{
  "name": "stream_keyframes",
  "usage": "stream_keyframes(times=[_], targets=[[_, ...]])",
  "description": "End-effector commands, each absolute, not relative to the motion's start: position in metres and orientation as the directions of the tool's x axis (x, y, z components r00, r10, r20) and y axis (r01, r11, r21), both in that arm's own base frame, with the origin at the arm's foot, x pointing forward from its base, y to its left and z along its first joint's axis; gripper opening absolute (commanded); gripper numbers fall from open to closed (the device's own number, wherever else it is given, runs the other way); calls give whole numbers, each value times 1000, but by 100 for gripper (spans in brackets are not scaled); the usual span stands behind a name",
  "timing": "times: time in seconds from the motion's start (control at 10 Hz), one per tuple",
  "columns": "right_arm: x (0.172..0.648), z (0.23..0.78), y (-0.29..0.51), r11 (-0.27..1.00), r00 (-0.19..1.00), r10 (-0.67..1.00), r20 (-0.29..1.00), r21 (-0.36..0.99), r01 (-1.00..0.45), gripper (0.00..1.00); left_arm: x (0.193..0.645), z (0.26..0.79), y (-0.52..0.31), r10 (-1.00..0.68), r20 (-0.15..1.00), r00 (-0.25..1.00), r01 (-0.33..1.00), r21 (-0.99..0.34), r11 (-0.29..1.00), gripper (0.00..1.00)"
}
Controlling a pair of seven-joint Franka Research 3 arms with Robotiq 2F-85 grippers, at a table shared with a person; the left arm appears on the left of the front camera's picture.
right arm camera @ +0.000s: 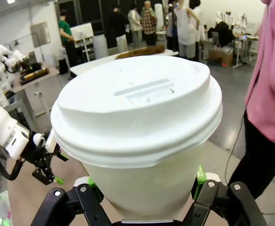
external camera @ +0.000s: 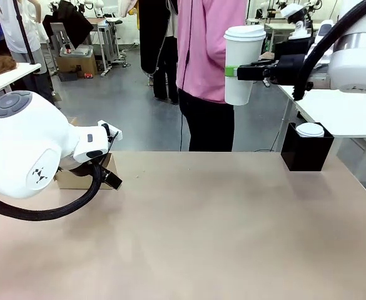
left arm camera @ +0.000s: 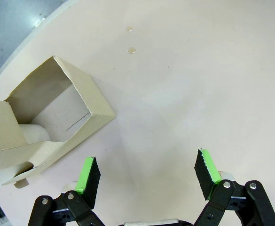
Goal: Pour a drink into a cup and package it in a carrier.
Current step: Position the Cup Carrier in the center of the table.
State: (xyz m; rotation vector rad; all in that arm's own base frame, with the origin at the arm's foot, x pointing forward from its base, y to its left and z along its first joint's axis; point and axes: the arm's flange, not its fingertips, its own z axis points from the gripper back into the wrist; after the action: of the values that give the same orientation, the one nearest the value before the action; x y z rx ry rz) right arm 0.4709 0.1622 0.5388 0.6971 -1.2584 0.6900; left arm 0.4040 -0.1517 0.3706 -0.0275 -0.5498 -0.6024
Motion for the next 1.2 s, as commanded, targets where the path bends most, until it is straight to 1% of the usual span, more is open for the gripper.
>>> stream_keyframes(times=[0.0,0.2,0.4,0.5,0.6,0.8,1.0,1.1], targets=[[472,543,165,613,159,78,984,79,-786,81,408,390,-146,-511,491,706,538,97,837,100],[472,543,165,613,159,78,984,79,-786,81,414,441,-145,-468,459,755,477,105,873,100],[472,543,165,613,159,78,984,79,-786,81,418,496,-144,-436,387,812,450,60,891,100],[472,543,165,613,159,78,984,79,-786,81,426,527,-138,-402,380,833,409,65,910,100],[472,543,165,613,159,78,984,79,-786,81,438,557,-135,-389,380,839,401,51,915,100],[472,543,165,613,159,78,984,79,-786,81,464,579,-122,-323,358,876,325,58,944,100],[472,543,165,613,159,78,984,79,-786,81,494,573,-107,-263,321,910,251,80,965,100],[472,543,165,613,159,78,984,79,-786,81,511,561,-101,-230,301,925,213,91,973,100]])
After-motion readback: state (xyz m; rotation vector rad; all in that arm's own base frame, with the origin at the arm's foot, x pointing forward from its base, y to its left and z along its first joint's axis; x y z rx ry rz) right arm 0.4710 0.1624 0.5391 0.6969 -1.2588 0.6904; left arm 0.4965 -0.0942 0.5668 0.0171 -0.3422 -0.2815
